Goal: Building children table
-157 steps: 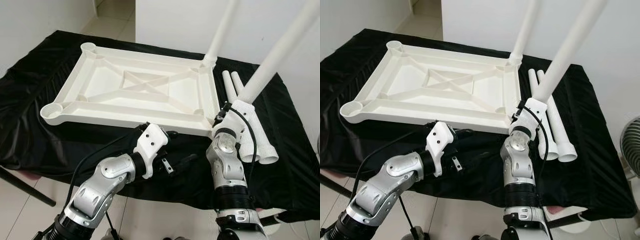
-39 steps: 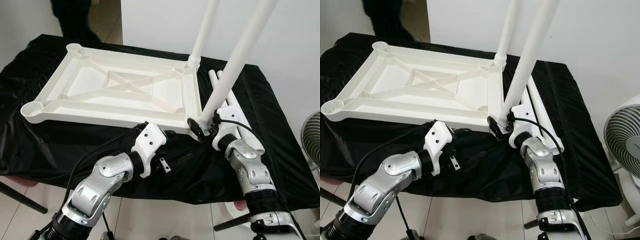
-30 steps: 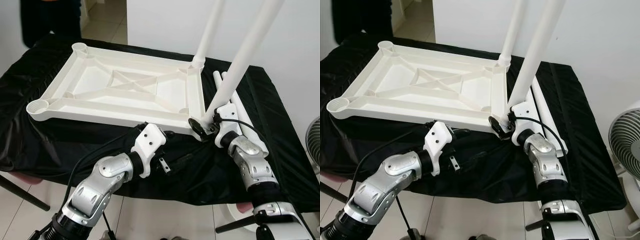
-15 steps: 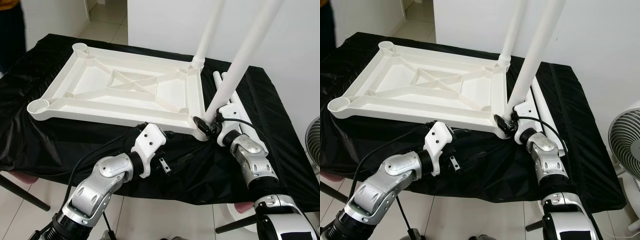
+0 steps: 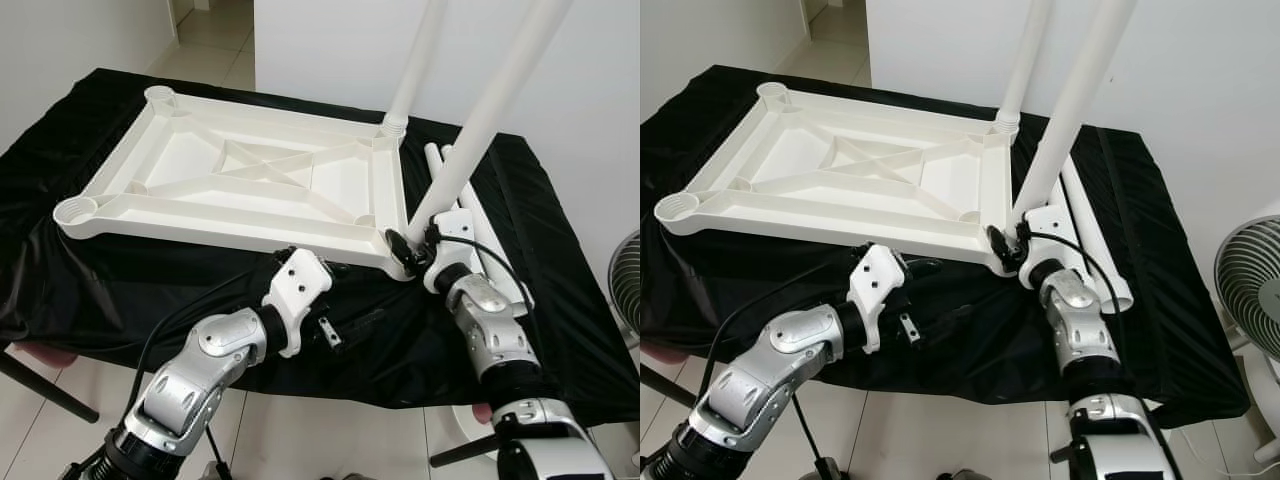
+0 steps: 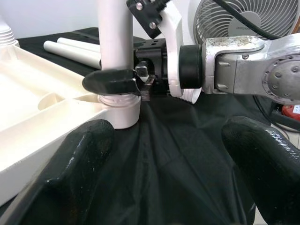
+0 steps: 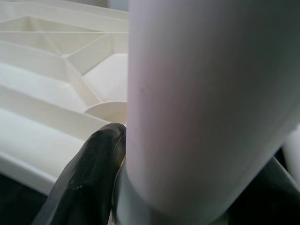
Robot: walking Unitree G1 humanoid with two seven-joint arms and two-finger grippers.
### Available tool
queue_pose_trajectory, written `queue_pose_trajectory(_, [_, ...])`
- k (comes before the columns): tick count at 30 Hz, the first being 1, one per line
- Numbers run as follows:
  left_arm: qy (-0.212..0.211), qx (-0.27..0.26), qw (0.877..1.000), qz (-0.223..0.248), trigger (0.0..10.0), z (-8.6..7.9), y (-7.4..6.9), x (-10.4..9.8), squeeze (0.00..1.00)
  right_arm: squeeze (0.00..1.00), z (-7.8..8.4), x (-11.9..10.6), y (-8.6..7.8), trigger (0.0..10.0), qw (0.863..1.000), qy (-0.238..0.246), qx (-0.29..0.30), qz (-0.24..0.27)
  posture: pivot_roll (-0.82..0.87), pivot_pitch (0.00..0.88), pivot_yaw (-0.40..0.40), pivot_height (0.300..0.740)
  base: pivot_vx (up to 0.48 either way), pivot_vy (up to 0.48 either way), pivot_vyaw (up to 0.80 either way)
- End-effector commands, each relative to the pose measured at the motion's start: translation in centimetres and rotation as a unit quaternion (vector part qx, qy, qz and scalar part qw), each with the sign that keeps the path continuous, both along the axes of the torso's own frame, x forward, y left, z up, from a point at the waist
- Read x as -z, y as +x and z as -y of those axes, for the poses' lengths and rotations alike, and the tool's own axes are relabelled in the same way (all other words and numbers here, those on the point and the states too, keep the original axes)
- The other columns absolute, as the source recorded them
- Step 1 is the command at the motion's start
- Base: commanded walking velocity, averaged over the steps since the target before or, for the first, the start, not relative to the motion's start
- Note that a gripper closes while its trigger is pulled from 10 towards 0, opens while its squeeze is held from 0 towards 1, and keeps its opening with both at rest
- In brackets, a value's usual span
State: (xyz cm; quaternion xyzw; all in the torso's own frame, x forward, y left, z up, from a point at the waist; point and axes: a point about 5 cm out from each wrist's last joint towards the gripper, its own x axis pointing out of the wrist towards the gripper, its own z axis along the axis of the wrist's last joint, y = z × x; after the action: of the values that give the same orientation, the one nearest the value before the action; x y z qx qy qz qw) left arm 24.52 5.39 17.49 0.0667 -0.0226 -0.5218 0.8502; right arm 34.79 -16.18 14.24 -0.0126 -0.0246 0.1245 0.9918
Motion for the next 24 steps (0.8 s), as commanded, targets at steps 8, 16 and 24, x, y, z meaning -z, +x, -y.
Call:
queue_pose_trajectory(8, [0.002, 0.008, 1.000, 0.004, 10.0, 0.2, -0.1, 0.1, 0.00, 0.00, -2.3, 0.9, -1.1, 0.0, 0.988, 0.066, 0.135, -0.031, 0.15, 0.077, -0.097, 0.740, 0.000, 0.000, 0.00])
queue_pose_trajectory(16, [0.002, 0.005, 1.000, 0.006, 10.0, 0.1, 0.0, 0.1, 0.00, 0.00, -4.0, 0.6, -1.6, 10.0, 0.983, 0.096, 0.153, -0.033, 0.16, 0.070, -0.099, 0.740, 0.000, 0.000, 0.00])
queue_pose_trajectory(24, [0.004, 0.002, 1.000, 0.008, 10.0, -0.2, 0.0, 0.1, 0.00, 1.00, -2.9, -0.1, -1.9, 10.0, 0.983, 0.082, 0.167, -0.009, 0.16, 0.066, -0.098, 0.740, 0.000, 0.000, 0.00])
